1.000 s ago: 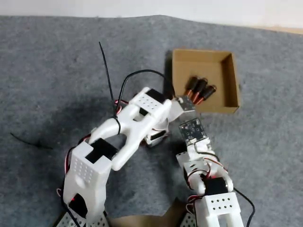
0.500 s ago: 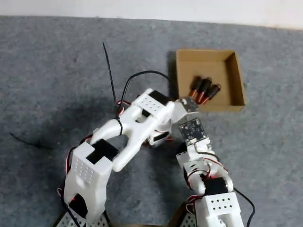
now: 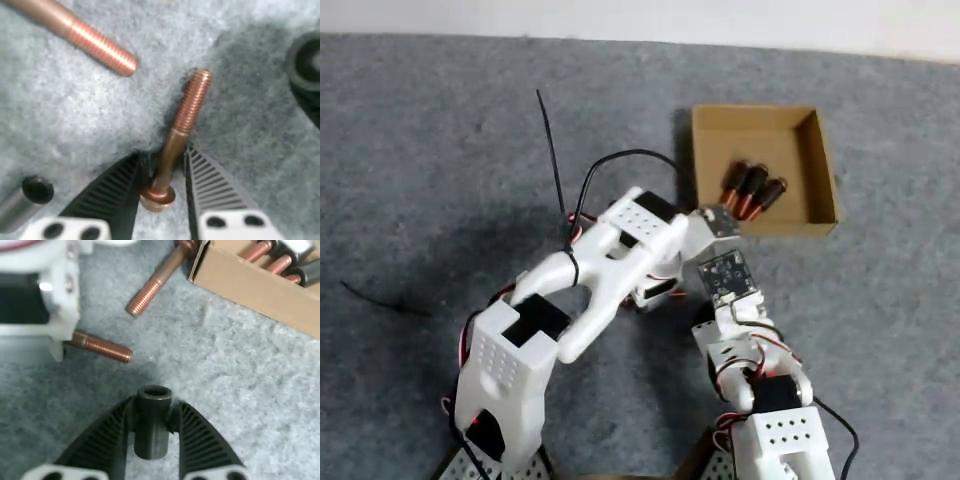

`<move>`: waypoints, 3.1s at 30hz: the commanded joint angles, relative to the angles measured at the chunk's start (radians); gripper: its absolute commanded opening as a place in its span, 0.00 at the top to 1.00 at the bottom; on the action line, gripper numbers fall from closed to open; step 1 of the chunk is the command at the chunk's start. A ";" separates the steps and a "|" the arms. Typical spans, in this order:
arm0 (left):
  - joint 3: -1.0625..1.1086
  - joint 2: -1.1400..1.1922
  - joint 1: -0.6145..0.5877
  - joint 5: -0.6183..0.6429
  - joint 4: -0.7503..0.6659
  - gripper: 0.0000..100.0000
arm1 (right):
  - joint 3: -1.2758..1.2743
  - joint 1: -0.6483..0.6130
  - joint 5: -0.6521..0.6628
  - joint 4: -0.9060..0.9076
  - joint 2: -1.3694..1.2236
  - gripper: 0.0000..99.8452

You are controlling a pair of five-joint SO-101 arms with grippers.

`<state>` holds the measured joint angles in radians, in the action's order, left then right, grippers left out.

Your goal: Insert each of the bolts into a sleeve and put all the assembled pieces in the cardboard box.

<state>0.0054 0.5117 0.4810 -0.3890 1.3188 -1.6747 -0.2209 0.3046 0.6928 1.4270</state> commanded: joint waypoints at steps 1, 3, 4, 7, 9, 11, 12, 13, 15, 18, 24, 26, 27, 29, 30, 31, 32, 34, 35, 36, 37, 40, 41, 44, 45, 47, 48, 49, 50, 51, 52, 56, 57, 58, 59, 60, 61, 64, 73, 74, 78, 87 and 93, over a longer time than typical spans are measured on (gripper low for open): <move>-0.019 0.012 -0.018 0.006 -0.021 0.88 | -0.160 0.010 0.012 0.002 0.016 0.99; -0.019 0.012 -0.021 0.006 -0.021 0.88 | -0.160 0.010 0.012 0.002 0.016 0.99; -0.016 0.008 -0.030 0.006 -0.021 0.88 | -0.160 0.010 0.012 0.002 0.016 0.99; -0.013 0.005 -0.061 0.009 -0.021 0.88 | -0.160 0.010 0.012 0.002 0.016 0.99; -0.010 0.005 -0.064 0.009 -0.014 0.88 | -0.160 0.010 0.012 0.002 0.016 0.99; -0.010 0.004 -0.059 0.009 -0.014 0.88 | -0.160 0.010 0.012 0.002 0.016 0.99; -0.015 0.004 -0.059 0.008 -0.014 0.88 | -0.160 0.010 0.012 0.002 0.016 0.99; -0.019 0.004 -0.058 0.006 -0.014 0.88 | -0.160 0.010 0.012 0.002 0.016 0.99; -0.050 -0.001 -0.058 0.003 -0.012 0.88 | -0.160 0.008 0.012 0.002 0.016 0.99; -0.111 -0.030 -0.054 -0.052 0.057 0.87 | -0.160 0.007 0.009 0.002 0.019 0.99; -0.251 -0.090 -0.064 -0.087 0.242 0.82 | -0.160 0.005 0.011 0.002 0.019 0.99; -0.318 -0.110 -0.071 -0.089 0.298 0.81 | -0.160 0.005 0.011 0.002 0.018 0.99; -0.357 -0.120 -0.073 -0.097 0.330 0.81 | -0.160 0.005 0.011 0.002 0.018 0.99; -0.421 -0.136 -0.071 -0.118 0.399 0.82 | -0.160 0.005 0.011 0.002 0.018 0.99; -0.443 -0.140 -0.071 -0.117 0.420 0.82 | -0.160 0.005 0.011 0.002 0.018 0.99; -0.449 -0.145 -0.073 -0.115 0.428 0.82 | -0.160 0.005 0.011 0.002 0.018 0.99; -0.443 -0.151 -0.076 -0.115 0.428 0.82 | -0.160 0.005 0.011 0.002 0.018 0.99; -0.418 -0.154 -0.087 -0.112 0.428 0.82 | -0.160 0.005 0.011 0.002 0.018 0.99; -0.400 -0.153 -0.093 -0.097 0.428 0.82 | -0.160 0.005 0.011 0.002 0.018 0.99; -0.381 -0.151 -0.099 -0.084 0.428 0.82 | -0.160 0.005 0.011 0.002 0.018 0.99; -0.355 -0.151 -0.099 -0.080 0.427 0.82 | -0.160 0.005 0.011 0.002 0.018 0.99; -0.226 -0.151 -0.097 -0.080 0.354 0.82 | -0.160 0.005 0.011 0.002 0.018 0.99; -0.185 -0.151 -0.097 -0.078 0.321 0.82 | -0.160 0.005 0.011 0.002 0.018 0.99; -0.054 -0.151 -0.097 -0.075 0.210 0.82 | -0.160 0.005 0.011 0.002 0.018 0.99; -0.018 -0.157 -0.102 -0.075 0.180 0.82 | -0.160 0.005 0.011 0.002 0.018 0.99; 0.028 -0.160 -0.105 -0.075 0.141 0.82 | -0.160 0.005 0.011 0.002 0.018 0.99; 0.025 -0.162 -0.107 -0.077 0.137 0.82 | -0.160 0.005 0.011 0.002 0.018 0.99; 0.010 -0.162 -0.107 -0.078 0.143 0.82 | -0.160 0.005 0.011 0.002 0.018 0.99; -0.015 -0.162 -0.107 -0.078 0.163 0.82 | -0.160 0.005 0.011 0.002 0.018 0.99; -0.051 -0.162 -0.107 -0.080 0.195 0.82 | -0.160 0.005 0.011 0.002 0.018 0.99; -0.096 -0.162 -0.111 -0.080 0.232 0.82 | -0.160 0.005 0.011 0.002 0.018 0.99; -0.343 -0.162 -0.171 -0.100 0.410 0.82 | -0.160 0.005 0.011 0.002 0.018 0.99; -0.398 -0.162 -0.189 -0.114 0.445 0.82 | -0.160 0.005 0.011 0.002 0.018 0.99; -0.433 -0.162 -0.209 -0.117 0.465 0.82 | -0.160 0.005 0.011 0.002 0.018 0.99; -0.450 -0.162 -0.229 -0.117 0.465 0.82 | -0.160 0.005 0.011 0.002 0.018 0.99; -0.456 -0.162 -0.248 -0.121 0.463 0.82 | -0.160 0.005 0.011 0.002 0.018 0.99; -0.456 -0.160 -0.262 -0.124 0.462 0.82 | -0.160 0.005 0.011 0.002 0.018 0.99; -0.455 -0.153 -0.275 -0.153 0.462 0.82 | -0.160 0.005 0.011 0.002 0.018 0.99; -0.453 -0.151 -0.277 -0.157 0.462 0.82 | -0.160 0.005 0.011 0.002 0.018 0.99; -0.453 -0.151 -0.278 -0.157 0.462 0.82 | -0.160 0.005 0.011 0.002 0.018 0.99; -0.455 -0.157 -0.275 -0.157 0.462 0.82 | -0.160 0.005 0.011 0.002 0.018 0.99; -0.455 -0.156 -0.278 -0.153 0.462 0.82 | -0.160 0.005 0.008 0.002 0.019 0.99; -0.455 -0.153 -0.274 -0.153 0.462 0.82 | -0.160 0.004 0.008 0.004 0.019 0.99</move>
<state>-0.4058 0.4181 0.2110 -0.5393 1.7668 -1.6747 -0.2209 0.3046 0.6928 1.4331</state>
